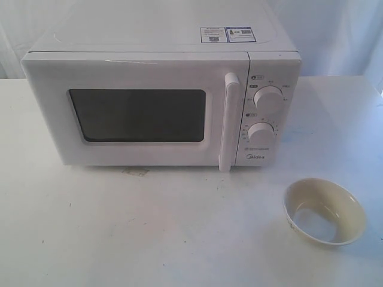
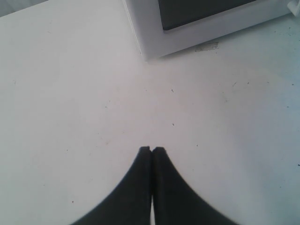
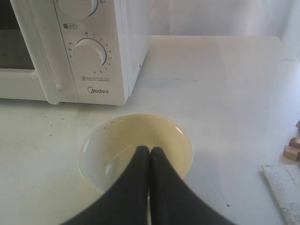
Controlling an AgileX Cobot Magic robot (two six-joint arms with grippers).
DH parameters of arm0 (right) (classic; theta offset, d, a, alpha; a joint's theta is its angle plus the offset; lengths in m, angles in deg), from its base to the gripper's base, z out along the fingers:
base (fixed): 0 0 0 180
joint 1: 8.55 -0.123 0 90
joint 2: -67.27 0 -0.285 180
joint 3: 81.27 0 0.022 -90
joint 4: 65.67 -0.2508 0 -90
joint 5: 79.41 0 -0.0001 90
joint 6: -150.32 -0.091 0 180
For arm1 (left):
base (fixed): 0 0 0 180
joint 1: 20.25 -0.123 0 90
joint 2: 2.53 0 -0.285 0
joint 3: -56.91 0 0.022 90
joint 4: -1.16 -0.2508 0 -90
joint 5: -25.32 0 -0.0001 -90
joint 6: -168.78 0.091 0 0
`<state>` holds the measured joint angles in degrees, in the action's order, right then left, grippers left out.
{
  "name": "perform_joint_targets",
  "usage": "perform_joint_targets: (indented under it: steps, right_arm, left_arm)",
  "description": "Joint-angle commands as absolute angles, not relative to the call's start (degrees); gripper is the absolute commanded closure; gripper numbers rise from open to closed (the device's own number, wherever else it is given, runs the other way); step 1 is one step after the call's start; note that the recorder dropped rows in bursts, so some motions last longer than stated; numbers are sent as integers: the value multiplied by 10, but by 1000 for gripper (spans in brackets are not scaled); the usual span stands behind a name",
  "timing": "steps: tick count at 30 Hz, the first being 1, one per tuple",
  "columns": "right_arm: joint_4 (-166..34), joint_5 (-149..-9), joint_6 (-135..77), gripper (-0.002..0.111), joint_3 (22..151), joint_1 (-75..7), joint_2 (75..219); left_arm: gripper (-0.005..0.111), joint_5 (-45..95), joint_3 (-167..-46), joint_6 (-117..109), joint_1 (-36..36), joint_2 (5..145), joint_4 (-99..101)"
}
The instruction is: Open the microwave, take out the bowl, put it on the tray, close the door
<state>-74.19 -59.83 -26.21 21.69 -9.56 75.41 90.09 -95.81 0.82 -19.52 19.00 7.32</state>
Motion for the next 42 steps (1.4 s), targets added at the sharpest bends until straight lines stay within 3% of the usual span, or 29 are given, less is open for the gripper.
perform_joint_targets:
  steps: [1, 6, 13, 17, 30, 42]
  right_arm:
    - [-740, -598, -265, 108, 215, -92, 751]
    - [-740, -598, -265, 108, 215, -92, 751]
    - [-740, -598, -265, 108, 215, -92, 751]
    - [-740, -598, -265, 108, 215, -92, 751]
    - [-740, -598, -265, 108, 215, -92, 751]
    - [-740, -598, -265, 108, 215, -92, 751]
  left_arm:
    - [107, 864, -944, -30, -196, 186, 92]
    - [107, 639, -868, -23, -196, 186, 111]
    - [107, 274, -673, -19, -196, 186, 109]
    - [107, 152, -581, -44, -196, 186, 110]
    - [107, 131, -459, -66, -196, 175, 110]
    - [107, 393, -459, -83, -198, 53, 111]
